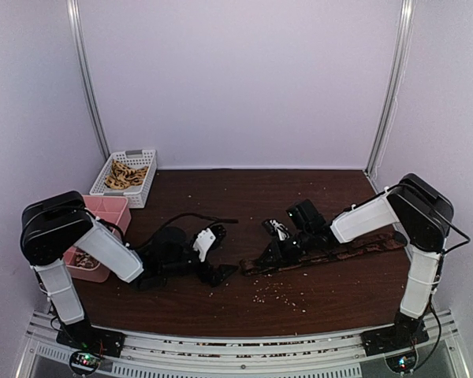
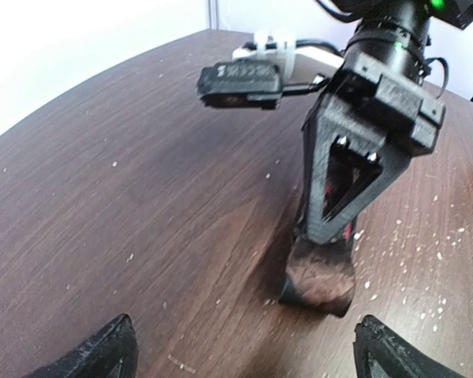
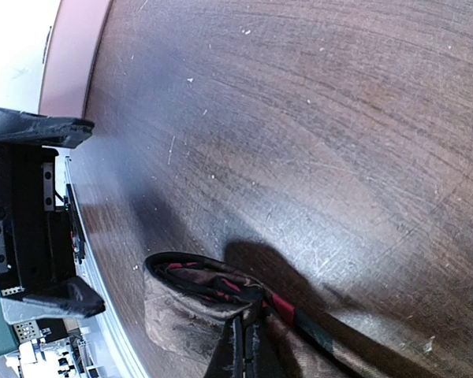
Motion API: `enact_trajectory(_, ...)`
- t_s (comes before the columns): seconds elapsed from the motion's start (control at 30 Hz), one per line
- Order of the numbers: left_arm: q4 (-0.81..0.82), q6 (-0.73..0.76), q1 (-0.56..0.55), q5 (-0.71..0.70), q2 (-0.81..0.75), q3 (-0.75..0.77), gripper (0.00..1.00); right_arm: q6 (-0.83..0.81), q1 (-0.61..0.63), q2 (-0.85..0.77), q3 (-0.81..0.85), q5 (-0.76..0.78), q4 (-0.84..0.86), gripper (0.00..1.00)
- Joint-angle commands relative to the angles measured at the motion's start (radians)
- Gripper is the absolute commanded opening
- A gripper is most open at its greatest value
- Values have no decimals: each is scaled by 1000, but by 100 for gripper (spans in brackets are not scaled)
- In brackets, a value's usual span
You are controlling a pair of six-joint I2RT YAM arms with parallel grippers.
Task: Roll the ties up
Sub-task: Roll the tie at the center of the board.
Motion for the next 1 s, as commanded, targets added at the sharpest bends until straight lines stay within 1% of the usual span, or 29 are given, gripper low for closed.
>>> enact_trajectory(0.0, 100, 0, -29, 7, 44, -2, 98, -36, 4, 21, -37, 101, -81, 0)
enact_trajectory(0.13, 162, 12, -39, 0, 137, 27, 98, -49, 4, 2, -58, 123, -103, 0)
enact_trajectory(0.2, 226, 13, -47, 14, 195, 37, 97, -59, 4, -4, -67, 138, -117, 0)
enact_trajectory(0.43, 335, 12, -62, 45, 323, 117, 89, -63, 4, 11, -73, 141, -107, 0)
enact_trajectory(0.5, 339, 19, -63, 58, 349, 145, 84, -61, 5, 21, -66, 139, -104, 0)
enact_trajectory(0.8, 343, 22, -64, 117, 449, 244, 57, -46, 10, 69, -55, 127, -77, 0)
enact_trajectory(0.97, 309, 5, -64, 147, 469, 287, 49, -17, 22, 79, -50, 117, -47, 0)
